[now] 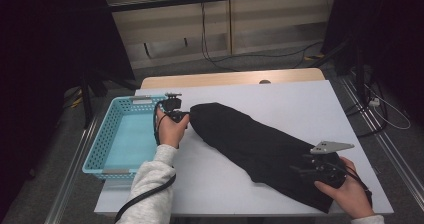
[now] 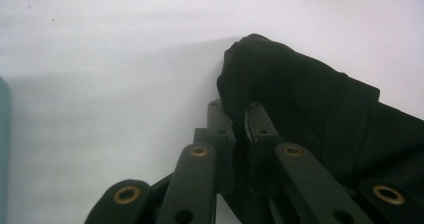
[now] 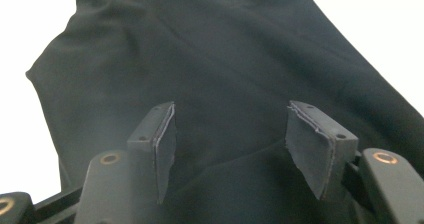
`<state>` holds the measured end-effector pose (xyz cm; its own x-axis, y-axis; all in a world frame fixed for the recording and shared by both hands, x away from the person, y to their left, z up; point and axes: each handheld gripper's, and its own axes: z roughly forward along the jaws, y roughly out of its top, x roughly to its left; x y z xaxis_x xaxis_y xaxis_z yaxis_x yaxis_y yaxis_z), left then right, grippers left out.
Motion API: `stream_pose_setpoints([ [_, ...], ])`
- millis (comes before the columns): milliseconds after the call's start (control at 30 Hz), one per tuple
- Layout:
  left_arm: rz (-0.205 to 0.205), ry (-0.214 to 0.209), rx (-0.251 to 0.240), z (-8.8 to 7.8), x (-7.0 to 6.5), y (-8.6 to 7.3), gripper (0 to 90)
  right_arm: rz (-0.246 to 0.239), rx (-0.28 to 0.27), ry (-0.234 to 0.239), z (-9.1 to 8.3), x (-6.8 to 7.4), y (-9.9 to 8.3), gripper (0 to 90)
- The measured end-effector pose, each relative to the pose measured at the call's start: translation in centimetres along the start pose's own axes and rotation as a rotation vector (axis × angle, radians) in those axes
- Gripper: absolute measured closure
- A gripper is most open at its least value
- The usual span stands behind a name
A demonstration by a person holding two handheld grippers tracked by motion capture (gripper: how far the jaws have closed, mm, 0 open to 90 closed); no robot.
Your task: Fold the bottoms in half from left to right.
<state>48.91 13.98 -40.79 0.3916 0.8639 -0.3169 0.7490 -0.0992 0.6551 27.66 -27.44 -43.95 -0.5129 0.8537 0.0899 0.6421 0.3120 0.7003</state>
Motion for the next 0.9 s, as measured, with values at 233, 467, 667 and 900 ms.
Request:
stream_pose_setpoints([
  [233,-0.020,0.025,-0.024,-0.7,1.0,0.5,84.5,0.021,0.008,-0.028,-0.2,-0.6,-0.5,38.3],
  [467,0.007,0.024,-0.005,-0.4,0.7,0.3,84.4,-0.002,-0.002,0.017,-0.1,0.5,-0.1,52.8],
  [667,0.008,0.018,-0.003,-0.3,0.5,0.2,84.3,-0.058,0.026,0.050,1.7,2.9,0.2,57.5],
  [900,0.006,0.021,-0.007,-0.4,0.6,0.4,84.3,-0.114,0.081,0.073,1.4,3.2,0.1,88.1],
])
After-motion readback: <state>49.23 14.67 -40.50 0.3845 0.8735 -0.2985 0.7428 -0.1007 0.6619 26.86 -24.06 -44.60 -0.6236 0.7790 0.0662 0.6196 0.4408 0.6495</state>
